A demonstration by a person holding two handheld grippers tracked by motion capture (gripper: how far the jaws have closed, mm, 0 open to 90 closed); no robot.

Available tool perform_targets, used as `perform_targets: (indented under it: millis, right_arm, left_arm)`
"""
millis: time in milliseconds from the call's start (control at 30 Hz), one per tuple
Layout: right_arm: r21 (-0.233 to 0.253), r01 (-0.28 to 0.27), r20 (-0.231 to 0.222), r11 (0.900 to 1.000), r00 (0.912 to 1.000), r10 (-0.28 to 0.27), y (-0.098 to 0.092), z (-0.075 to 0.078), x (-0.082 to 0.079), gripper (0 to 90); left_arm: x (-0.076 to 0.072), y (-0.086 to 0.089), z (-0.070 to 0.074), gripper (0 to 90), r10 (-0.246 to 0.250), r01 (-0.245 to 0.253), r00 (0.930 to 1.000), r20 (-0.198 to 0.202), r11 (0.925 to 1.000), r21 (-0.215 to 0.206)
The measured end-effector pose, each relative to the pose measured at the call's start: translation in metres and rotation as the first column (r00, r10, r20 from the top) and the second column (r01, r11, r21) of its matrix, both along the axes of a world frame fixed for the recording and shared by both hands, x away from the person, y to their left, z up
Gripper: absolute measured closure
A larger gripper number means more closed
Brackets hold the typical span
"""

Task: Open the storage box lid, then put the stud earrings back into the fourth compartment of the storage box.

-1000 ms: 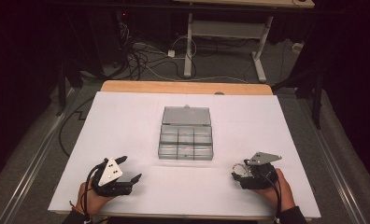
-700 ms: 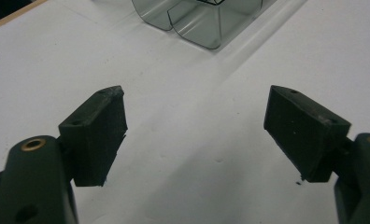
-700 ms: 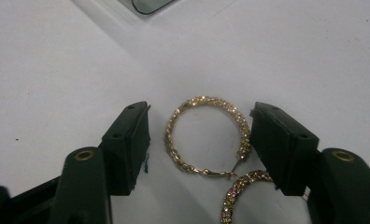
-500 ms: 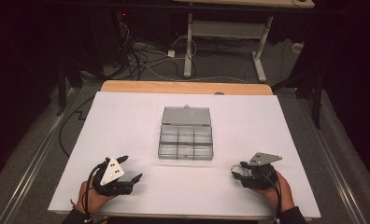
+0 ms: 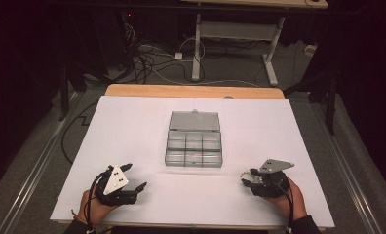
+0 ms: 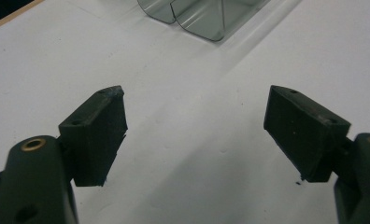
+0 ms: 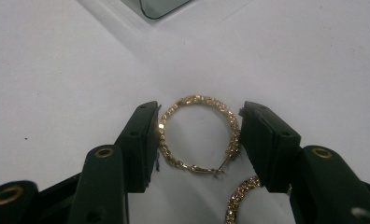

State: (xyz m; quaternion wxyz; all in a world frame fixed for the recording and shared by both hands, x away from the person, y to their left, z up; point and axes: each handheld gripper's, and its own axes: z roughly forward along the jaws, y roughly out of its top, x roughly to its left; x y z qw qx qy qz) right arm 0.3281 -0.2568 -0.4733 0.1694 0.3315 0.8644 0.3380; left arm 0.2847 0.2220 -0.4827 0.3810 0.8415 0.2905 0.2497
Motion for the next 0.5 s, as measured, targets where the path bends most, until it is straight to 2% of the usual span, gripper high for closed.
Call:
perform_targets:
  millis: [133,167,200,267,367,500]
  right_arm:
    - [0.008,-0.003,0.011,1.0,0.9999,0.003,0.0005,0.0006,-0.0007,51.0]
    - [0.024,0.001,0.017,1.0,0.9998,-0.001,-0.0007,0.0017,-0.0013,66.4]
    - [0.035,0.0,0.025,0.999,0.9997,-0.001,-0.0016,0.0021,-0.0013,60.1]
    - [0.02,-0.01,0.022,1.0,0.9997,0.009,-0.0005,0.0019,-0.0007,60.3]
    - [-0.014,-0.023,0.02,1.0,0.9995,0.024,0.0037,0.0002,-0.001,59.3]
    - [-0.006,-0.022,0.024,1.0,0.9995,0.022,0.0033,0.0002,-0.0018,58.2]
  left_arm:
    - [0.0002,0.0,0.0006,20.2,0.003,-0.003,1.0,0.003,1.0,-0.004]
    - [0.0004,-0.0001,0.0005,20.2,0.003,-0.003,1.0,0.003,1.0,-0.003]
    - [0.0005,-0.0001,0.0003,20.2,0.002,-0.002,1.0,0.002,1.0,-0.002]
    - [0.0002,-0.0003,-0.0006,20.3,0.003,-0.003,1.0,0.0,0.9999,0.012]
    - [-0.0008,0.0001,-0.0004,20.2,0.003,-0.003,1.0,0.004,0.9999,0.013]
    - [-0.0009,-0.0008,0.0015,20.2,0.006,-0.006,0.9999,0.01,0.9999,0.013]
